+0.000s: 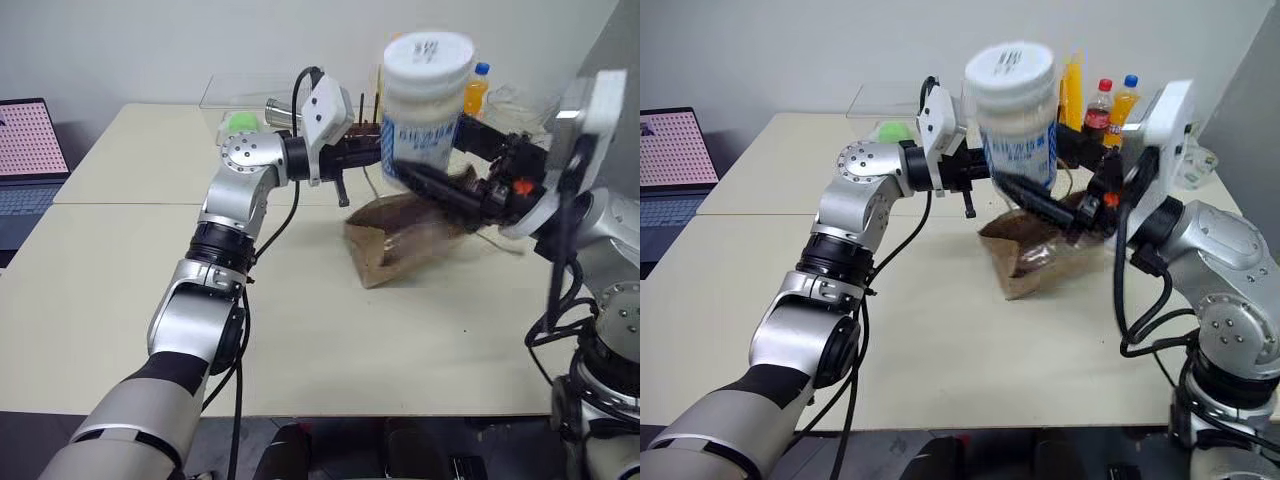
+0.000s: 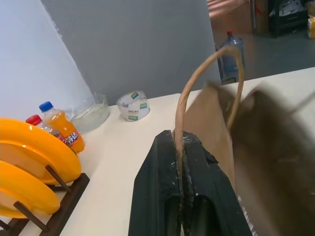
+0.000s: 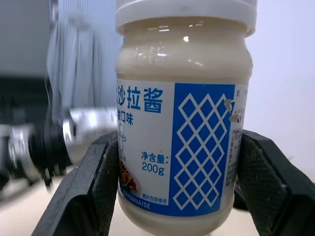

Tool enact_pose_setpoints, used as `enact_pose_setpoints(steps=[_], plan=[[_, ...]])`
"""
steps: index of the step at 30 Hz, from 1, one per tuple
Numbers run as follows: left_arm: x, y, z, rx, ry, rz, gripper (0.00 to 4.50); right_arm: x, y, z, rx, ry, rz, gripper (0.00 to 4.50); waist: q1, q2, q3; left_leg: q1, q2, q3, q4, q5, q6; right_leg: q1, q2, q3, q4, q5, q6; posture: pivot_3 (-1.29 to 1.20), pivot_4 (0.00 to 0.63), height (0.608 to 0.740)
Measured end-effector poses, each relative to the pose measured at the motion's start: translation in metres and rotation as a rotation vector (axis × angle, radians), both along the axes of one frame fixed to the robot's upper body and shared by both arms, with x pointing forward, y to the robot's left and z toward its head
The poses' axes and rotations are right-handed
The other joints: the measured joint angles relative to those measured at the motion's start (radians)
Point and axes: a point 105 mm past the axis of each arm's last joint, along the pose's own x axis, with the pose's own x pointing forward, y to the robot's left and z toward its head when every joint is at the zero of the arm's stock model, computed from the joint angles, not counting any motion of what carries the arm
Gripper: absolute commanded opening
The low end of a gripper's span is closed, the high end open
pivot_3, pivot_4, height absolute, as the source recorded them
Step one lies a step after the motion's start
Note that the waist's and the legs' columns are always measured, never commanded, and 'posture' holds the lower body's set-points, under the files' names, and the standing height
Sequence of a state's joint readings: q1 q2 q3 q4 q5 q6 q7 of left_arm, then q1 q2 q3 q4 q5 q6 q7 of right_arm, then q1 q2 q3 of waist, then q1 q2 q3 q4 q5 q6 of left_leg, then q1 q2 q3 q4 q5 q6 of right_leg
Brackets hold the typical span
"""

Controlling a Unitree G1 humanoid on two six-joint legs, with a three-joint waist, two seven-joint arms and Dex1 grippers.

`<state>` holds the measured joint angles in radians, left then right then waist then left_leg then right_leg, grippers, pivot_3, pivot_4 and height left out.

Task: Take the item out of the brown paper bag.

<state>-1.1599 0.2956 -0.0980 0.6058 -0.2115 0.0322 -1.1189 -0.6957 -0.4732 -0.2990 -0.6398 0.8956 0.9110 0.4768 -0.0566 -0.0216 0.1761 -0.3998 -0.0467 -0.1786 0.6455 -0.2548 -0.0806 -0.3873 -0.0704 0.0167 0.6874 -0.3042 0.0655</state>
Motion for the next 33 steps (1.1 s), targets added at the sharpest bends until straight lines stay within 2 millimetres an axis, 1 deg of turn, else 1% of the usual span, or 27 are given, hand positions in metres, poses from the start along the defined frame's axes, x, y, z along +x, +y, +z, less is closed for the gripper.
enact_pose_setpoints(steps=[2, 3, 5, 6, 7, 8, 9, 10, 11, 12, 14, 15, 16, 19, 20, 27, 29, 31, 32, 33], plan=[[0.000, -0.001, 0.001, -0.001, -0.002, -0.002, 0.00, 0.008, -0.010, 0.016, 0.101, 0.000, -0.057, 3.00, 0.000, 0.000, 0.000, 0.000, -0.001, 0.001, 0.000, 0.000, 0.000, -0.001, -0.001, 0.001, 0.001, 0.000, 0.000, 0.00, 0.150, 0.740], [0.000, -0.001, 0.001, -0.002, -0.003, -0.004, 0.00, 0.013, -0.021, 0.024, 0.139, -0.011, -0.113, 3.00, 0.000, 0.000, 0.000, 0.000, -0.001, 0.001, 0.000, 0.000, 0.000, -0.001, -0.001, 0.001, 0.001, 0.000, 0.000, 0.00, 0.150, 0.740], [0.000, 0.000, 0.001, 0.000, -0.006, -0.002, 0.00, 0.024, -0.052, 0.036, 0.149, -0.056, -0.285, 3.00, 0.003, 0.000, 0.000, 0.000, -0.002, 0.000, 0.000, 0.000, 0.000, 0.000, -0.001, 0.000, 0.001, 0.000, 0.000, 0.00, 0.150, 0.740], [0.000, 0.001, 0.001, 0.002, -0.007, 0.002, 0.00, 0.028, -0.066, 0.036, 0.118, -0.075, -0.372, 3.00, 0.006, 0.000, 0.000, 0.000, -0.002, 0.000, 0.000, 0.000, 0.000, 0.000, -0.001, 0.000, 0.001, 0.000, 0.000, 0.00, 0.150, 0.740], [0.001, 0.002, 0.001, 0.005, -0.011, 0.005, 0.00, 0.033, -0.083, 0.032, 0.048, -0.093, -0.481, 3.00, 0.010, 0.000, 0.000, 0.000, -0.003, 0.000, 0.000, 0.000, 0.001, 0.000, -0.001, 0.000, 0.000, 0.000, 0.000, 0.00, 0.150, 0.740], [0.002, 0.004, 0.001, 0.009, -0.015, 0.013, 0.00, 0.039, -0.105, 0.022, -0.067, -0.100, -0.613, 3.00, 0.012, 0.000, 0.000, -0.001, -0.003, 0.001, 0.000, 0.000, 0.001, 0.000, -0.001, 0.000, 0.000, 0.000, 0.000, 0.00, 0.150, 0.740], [0.004, 0.007, 0.001, 0.013, -0.013, 0.023, 0.00, 0.044, -0.117, 0.012, -0.133, -0.084, -0.676, 3.00, 0.010, 0.000, 0.000, 0.000, -0.004, 0.001, 0.000, 0.000, 0.001, 0.000, -0.002, 0.001, -0.001, 0.000, 0.001, 0.00, 0.150, 0.740], [0.005, 0.009, 0.001, 0.017, -0.011, 0.032, 0.00, 0.049, -0.133, -0.002, -0.236, -0.068, -0.759, 3.00, 0.007, 0.000, 0.000, -0.001, -0.004, 0.002, 0.000, 0.000, 0.001, -0.001, -0.002, 0.001, 0.000, 0.000, 0.001, 0.00, 0.150, 0.740], [0.006, 0.011, 0.000, 0.019, -0.010, 0.039, 0.00, 0.054, -0.145, -0.017, -0.325, -0.033, -0.807, 3.00, 0.004, 0.000, 0.000, 0.000, -0.004, 0.002, 0.000, 0.000, 0.001, -0.001, -0.002, 0.002, 0.000, 0.000, 0.001, 0.00, 0.150, 0.740], [0.008, 0.011, 0.000, 0.020, -0.011, 0.042, 0.00, 0.056, -0.159, -0.037, -0.447, -0.001, -0.854, 3.00, 0.000, 0.000, 0.000, 0.000, -0.004, 0.002, 0.000, 0.000, 0.001, -0.001, -0.002, 0.002, 0.001, 0.000, 0.001, 0.00, 0.150, 0.740], [0.010, 0.014, 0.001, 0.024, -0.016, 0.053, 0.00, 0.059, -0.173, -0.072, -0.628, 0.060, -0.880, 3.00, -0.006, 0.000, 0.000, 0.000, -0.004, 0.003, 0.000, 0.000, 0.002, -0.001, -0.002, 0.003, 0.002, -0.001, 0.001, 0.00, 0.150, 0.740], [0.011, 0.013, 0.001, 0.026, -0.021, 0.054, 0.00, 0.059, -0.177, -0.088, -0.705, 0.081, -0.878, 3.00, -0.012, 0.000, 0.000, 0.001, -0.004, 0.005, 0.000, 0.000, 0.002, -0.001, -0.002, 0.004, 0.003, -0.001, 0.001, 0.00, 0.150, 0.740], [0.011, 0.014, 0.001, 0.028, -0.022, 0.056, 0.00, 0.059, -0.178, -0.099, -0.762, 0.091, -0.867, 3.00, -0.018, 0.000, 0.000, 0.002, -0.004, 0.007, 0.000, 0.000, 0.002, -0.001, -0.002, 0.006, 0.004, -0.001, 0.001, 0.00, 0.150, 0.740], [0.012, 0.014, 0.001, 0.030, -0.031, 0.058, 0.00, 0.058, -0.173, -0.130, -0.985, 0.068, -0.796, 3.00, -0.031, 0.001, 0.000, 0.004, -0.003, 0.010, 0.000, -0.001, 0.004, -0.001, -0.002, 0.009, 0.006, -0.001, 0.001, 0.00, 0.150, 0.740], [0.012, 0.014, 0.001, 0.030, -0.034, 0.057, 0.00, 0.058, -0.170, -0.139, -1.028, 0.069, -0.770, 3.00, -0.031, 0.000, 0.000, 0.005, -0.003, 0.011, 0.000, -0.001, 0.004, -0.001, -0.002, 0.010, 0.006, -0.001, 0.001, 0.00, 0.150, 0.740], [0.017, 0.018, -0.002, 0.034, -0.024, 0.074, 0.00, 0.065, -0.165, -0.194, -1.317, 0.081, -0.615, 3.00, -0.028, 0.000, 0.000, 0.007, -0.004, 0.016, 0.000, 0.000, 0.002, -0.002, -0.002, 0.017, 0.007, 0.000, 0.003, 0.00, 0.150, 0.740], [0.018, 0.018, -0.002, 0.035, -0.029, 0.075, 0.00, 0.067, -0.164, -0.202, -1.353, 0.073, -0.594, 3.00, -0.027, 0.000, 0.000, 0.007, -0.004, 0.017, 0.000, 0.000, 0.002, -0.002, -0.002, 0.018, 0.006, 0.000, 0.003, 0.00, 0.150, 0.740], [0.018, 0.018, -0.002, 0.037, -0.030, 0.074, 0.00, 0.071, -0.163, -0.200, -1.364, 0.054, -0.591, 3.73, -0.027, 0.000, 0.001, 0.007, -0.003, 0.017, 0.000, 0.000, 0.002, -0.002, -0.002, 0.019, 0.006, 0.000, 0.004, 0.00, 0.150, 0.740], [0.018, 0.018, -0.002, 0.039, -0.030, 0.073, 0.00, 0.072, -0.163, -0.200, -1.363, 0.055, -0.591, 3.96, -0.027, 0.000, 0.001, 0.007, -0.003, 0.017, 0.000, 0.000, 0.002, -0.002, -0.002, 0.019, 0.006, 0.000, 0.004, 0.00, 0.150, 0.740], [0.018, 0.019, -0.002, 0.041, -0.031, 0.074, 0.00, 0.072, -0.163, -0.201, -1.366, 0.056, -0.587, 4.36, -0.026, 0.000, 0.000, 0.007, -0.003, 0.017, 0.000, 0.000, 0.002, -0.002, -0.002, 0.019, 0.006, 0.000, 0.004, 0.00, 0.150, 0.740]])
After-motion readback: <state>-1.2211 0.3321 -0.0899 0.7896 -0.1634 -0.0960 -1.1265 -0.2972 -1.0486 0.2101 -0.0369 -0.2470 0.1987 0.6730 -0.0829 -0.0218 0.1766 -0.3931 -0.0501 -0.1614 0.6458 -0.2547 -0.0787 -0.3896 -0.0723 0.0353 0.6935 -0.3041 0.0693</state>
